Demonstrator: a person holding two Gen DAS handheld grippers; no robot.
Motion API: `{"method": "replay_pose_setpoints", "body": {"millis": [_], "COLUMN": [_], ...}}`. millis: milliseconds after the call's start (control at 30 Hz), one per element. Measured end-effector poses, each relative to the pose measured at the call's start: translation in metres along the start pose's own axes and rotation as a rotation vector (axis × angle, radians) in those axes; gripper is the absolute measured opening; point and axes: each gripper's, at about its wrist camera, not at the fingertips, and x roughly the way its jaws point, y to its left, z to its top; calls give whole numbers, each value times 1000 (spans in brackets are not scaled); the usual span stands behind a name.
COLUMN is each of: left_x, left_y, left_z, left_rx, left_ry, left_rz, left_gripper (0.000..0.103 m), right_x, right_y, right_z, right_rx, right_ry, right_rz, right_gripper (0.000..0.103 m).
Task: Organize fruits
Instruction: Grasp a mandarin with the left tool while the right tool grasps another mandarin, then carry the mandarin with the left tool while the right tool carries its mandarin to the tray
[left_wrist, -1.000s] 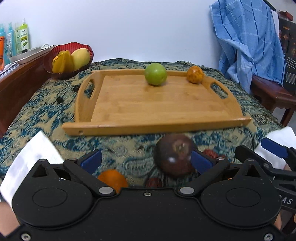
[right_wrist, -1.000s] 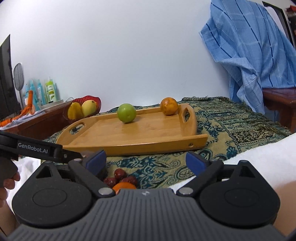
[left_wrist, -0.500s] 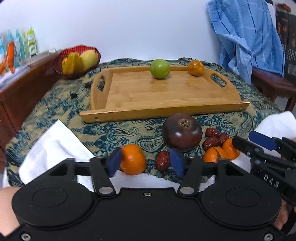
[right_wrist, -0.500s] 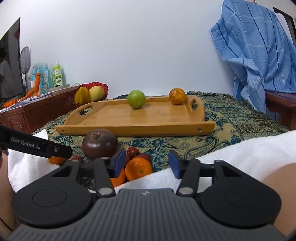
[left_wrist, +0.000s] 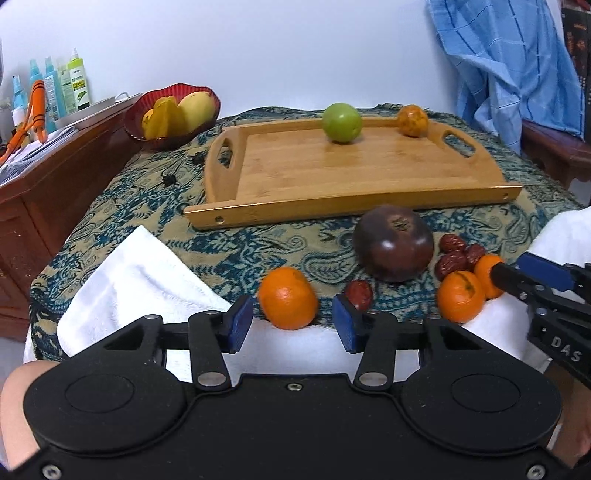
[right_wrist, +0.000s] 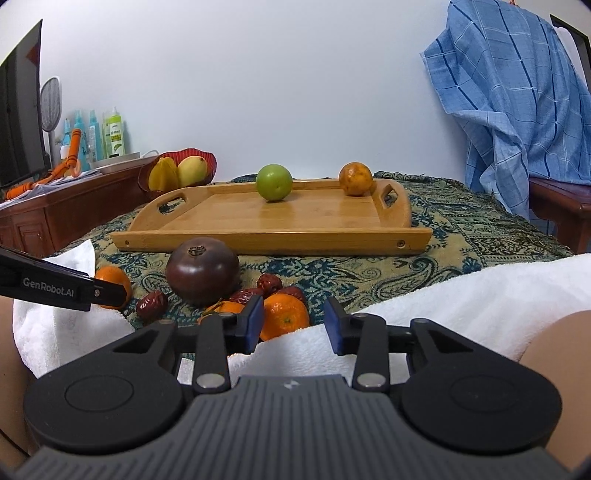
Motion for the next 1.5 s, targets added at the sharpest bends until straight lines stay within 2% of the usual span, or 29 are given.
{"method": "replay_pose_setpoints", "body": {"millis": [333, 533, 733, 933, 1333, 1500], "left_x": [15, 23, 28, 25, 10, 5], "left_y": [2, 3, 3, 3, 3, 1], "left_z": [-2, -2, -3, -2, 11, 24], "left_rx": [-3, -22, -27, -37, -52, -65], "left_ry": [8, 18, 15, 14, -18, -29], "left_rz": [8, 0, -1, -5, -14, -50], "left_gripper": [38, 38, 36, 35, 35, 35], "right_x": [6, 12, 26, 27, 11, 10], "right_y": [11, 10, 13, 13, 3, -15], "right_z": [-4, -3, -4, -5, 0, 12], "right_rx": [-68, -56, -81, -74, -4, 89], "right_ry": [11, 19, 58, 43, -13, -35], "right_rz": [-6, -4, -13, -24, -3, 3], "right_gripper": [46, 47, 52, 39, 39, 39]}}
